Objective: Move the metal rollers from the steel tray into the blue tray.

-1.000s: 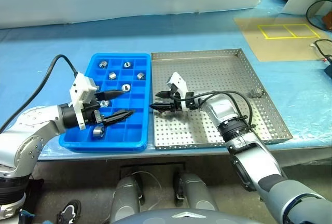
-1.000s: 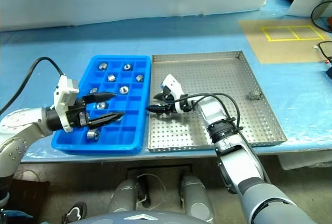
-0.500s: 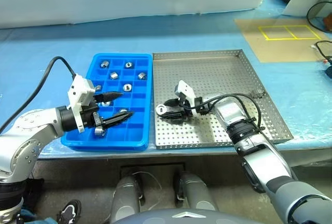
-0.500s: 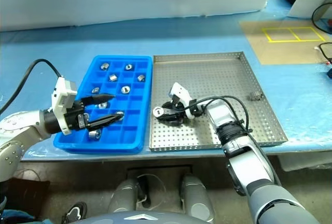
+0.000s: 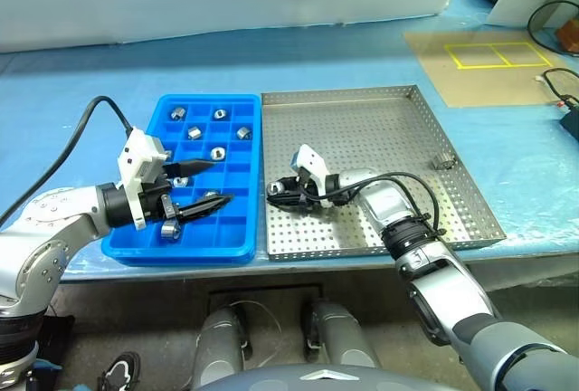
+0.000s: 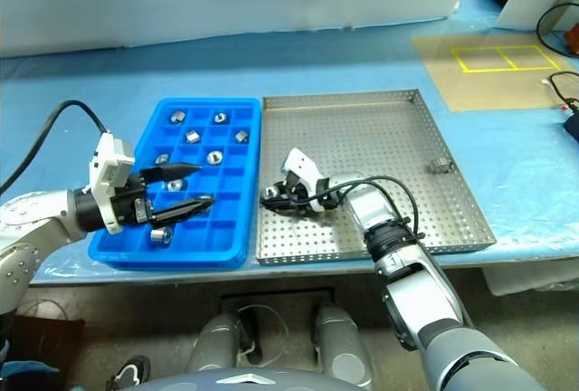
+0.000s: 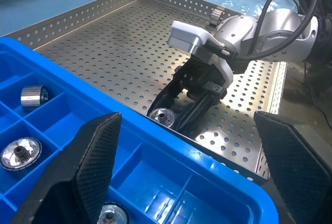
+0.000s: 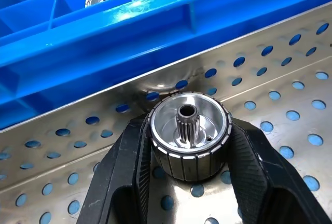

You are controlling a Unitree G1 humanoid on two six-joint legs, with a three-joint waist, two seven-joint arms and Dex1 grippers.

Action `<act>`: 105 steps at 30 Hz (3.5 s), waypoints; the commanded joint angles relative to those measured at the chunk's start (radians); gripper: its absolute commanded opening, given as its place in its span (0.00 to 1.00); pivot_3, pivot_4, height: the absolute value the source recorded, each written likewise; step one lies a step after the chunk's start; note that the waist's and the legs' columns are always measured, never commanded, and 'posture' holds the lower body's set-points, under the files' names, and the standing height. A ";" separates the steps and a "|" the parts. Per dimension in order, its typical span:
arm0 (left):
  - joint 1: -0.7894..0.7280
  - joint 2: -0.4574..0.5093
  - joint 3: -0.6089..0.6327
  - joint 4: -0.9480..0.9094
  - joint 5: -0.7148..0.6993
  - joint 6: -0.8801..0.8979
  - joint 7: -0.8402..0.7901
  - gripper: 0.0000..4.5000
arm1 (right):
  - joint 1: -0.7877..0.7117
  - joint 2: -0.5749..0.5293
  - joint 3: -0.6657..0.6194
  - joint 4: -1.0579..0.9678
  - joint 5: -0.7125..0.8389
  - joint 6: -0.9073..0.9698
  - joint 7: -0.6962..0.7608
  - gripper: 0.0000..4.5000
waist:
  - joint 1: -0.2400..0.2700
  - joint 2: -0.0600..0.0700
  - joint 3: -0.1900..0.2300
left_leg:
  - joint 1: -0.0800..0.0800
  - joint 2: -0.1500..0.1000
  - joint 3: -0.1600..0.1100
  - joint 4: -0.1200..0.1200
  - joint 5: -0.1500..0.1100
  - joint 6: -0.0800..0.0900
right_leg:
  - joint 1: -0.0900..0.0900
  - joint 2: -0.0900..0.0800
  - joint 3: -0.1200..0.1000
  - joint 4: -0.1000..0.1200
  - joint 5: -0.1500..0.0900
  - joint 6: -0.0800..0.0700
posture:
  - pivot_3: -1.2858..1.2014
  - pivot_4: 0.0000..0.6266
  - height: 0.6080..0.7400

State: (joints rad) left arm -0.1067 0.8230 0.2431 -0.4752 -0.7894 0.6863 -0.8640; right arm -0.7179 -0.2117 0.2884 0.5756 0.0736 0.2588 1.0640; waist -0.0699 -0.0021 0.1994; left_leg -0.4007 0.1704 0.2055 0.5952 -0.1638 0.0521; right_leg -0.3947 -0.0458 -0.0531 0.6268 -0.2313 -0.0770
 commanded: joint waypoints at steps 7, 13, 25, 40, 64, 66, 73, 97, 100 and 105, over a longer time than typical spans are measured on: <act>0.151 0.063 0.267 -0.071 -0.007 -0.022 -0.009 0.96 | -0.122 0.054 -0.048 -0.210 0.132 0.135 0.064 0.37 | 0.000 0.000 0.001 | -0.003 0.001 0.000 0.000 0.000 -0.001 | -0.003 0.001 0.000 -0.001 0.000 0.000 | 0.38 0.24 1.00; 0.229 0.030 0.342 -0.070 0.015 -0.024 0.032 0.96 | -0.220 0.173 -0.039 -0.166 0.130 0.117 0.027 0.37 | 0.002 0.000 0.000 | -0.001 0.008 0.000 -0.007 0.004 -0.008 | -0.007 0.008 0.000 0.000 0.001 -0.006 | 0.40 0.24 1.00; 0.286 -0.021 0.350 -0.156 -0.020 -0.010 0.132 0.96 | -0.311 0.266 -0.035 0.005 0.042 0.121 -0.171 0.37 | 0.058 0.000 0.001 | -0.002 0.003 0.000 -0.014 0.006 -0.011 | -0.008 0.006 0.000 -0.003 0.000 -0.007 | 0.42 0.24 1.00; 0.284 -0.022 0.309 -0.154 -0.021 -0.019 0.145 0.96 | -0.252 0.166 0.017 -0.063 -0.021 0.136 -0.114 0.37 | 0.054 -0.001 0.001 | 0.000 0.004 0.000 -0.015 0.007 -0.013 | -0.008 0.007 0.000 -0.003 0.000 -0.007 | 0.41 0.24 1.00; 0.236 -0.041 0.219 -0.132 -0.011 -0.043 0.135 0.96 | -0.272 0.064 -0.087 -0.252 0.093 0.247 -0.060 0.82 | 0.056 -0.001 0.000 | 0.000 0.004 0.000 -0.015 0.007 -0.013 | -0.008 0.007 0.000 -0.003 0.000 -0.007 | 0.38 0.24 1.00; 0.215 -0.048 0.186 -0.119 -0.002 -0.051 0.131 0.96 | -0.247 0.045 -0.089 -0.298 0.108 0.274 -0.059 0.82 | 0.054 -0.001 0.000 | 0.001 0.004 0.000 -0.015 0.007 -0.013 | -0.007 0.007 0.000 -0.002 0.000 -0.007 | 0.37 0.24 1.00; 0.151 -0.063 0.117 -0.105 0.013 -0.057 0.133 0.96 | -0.173 -0.036 -0.070 -0.415 0.165 0.340 0.020 0.82 | 0.052 -0.001 0.000 | 0.002 0.004 0.000 -0.015 0.007 -0.013 | -0.006 0.007 0.000 -0.003 0.000 -0.007 | 0.37 0.24 1.00; 0.430 -0.052 0.511 -0.134 0.065 -0.096 0.127 0.96 | -0.401 0.307 0.179 0.086 -0.116 0.059 -0.222 0.82 | 0.057 -0.001 0.001 | -0.001 0.003 -0.001 -0.015 0.007 -0.013 | -0.008 0.006 0.000 -0.004 0.000 -0.007 | 0.44 0.24 1.00; 0.476 -0.084 0.523 -0.168 0.059 -0.101 0.138 0.96 | -0.469 0.330 0.138 0.185 -0.131 -0.005 -0.287 0.82 | 0.062 -0.001 0.001 | -0.001 0.003 -0.001 -0.015 0.007 -0.013 | -0.008 0.006 0.000 -0.003 0.000 -0.007 | 0.45 0.24 1.00; 0.498 -0.130 0.493 -0.224 0.046 -0.096 0.175 0.96 | -0.572 0.331 0.098 0.272 -0.139 -0.105 -0.272 0.82 | 0.066 -0.001 0.001 | 0.002 0.003 -0.001 -0.016 0.007 -0.014 | -0.008 0.006 0.000 -0.001 0.000 -0.005 | 0.45 0.24 1.00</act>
State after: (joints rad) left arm 0.3925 0.6978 0.7316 -0.6587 -0.7284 0.6054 -0.7043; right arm -1.2517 0.1126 0.4011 0.8562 -0.0601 0.2061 0.7728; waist -0.0043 -0.0030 0.2005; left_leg -0.3988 0.1739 0.2048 0.5790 -0.1566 0.0379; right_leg -0.4029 -0.0395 -0.0526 0.6260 -0.2316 -0.0825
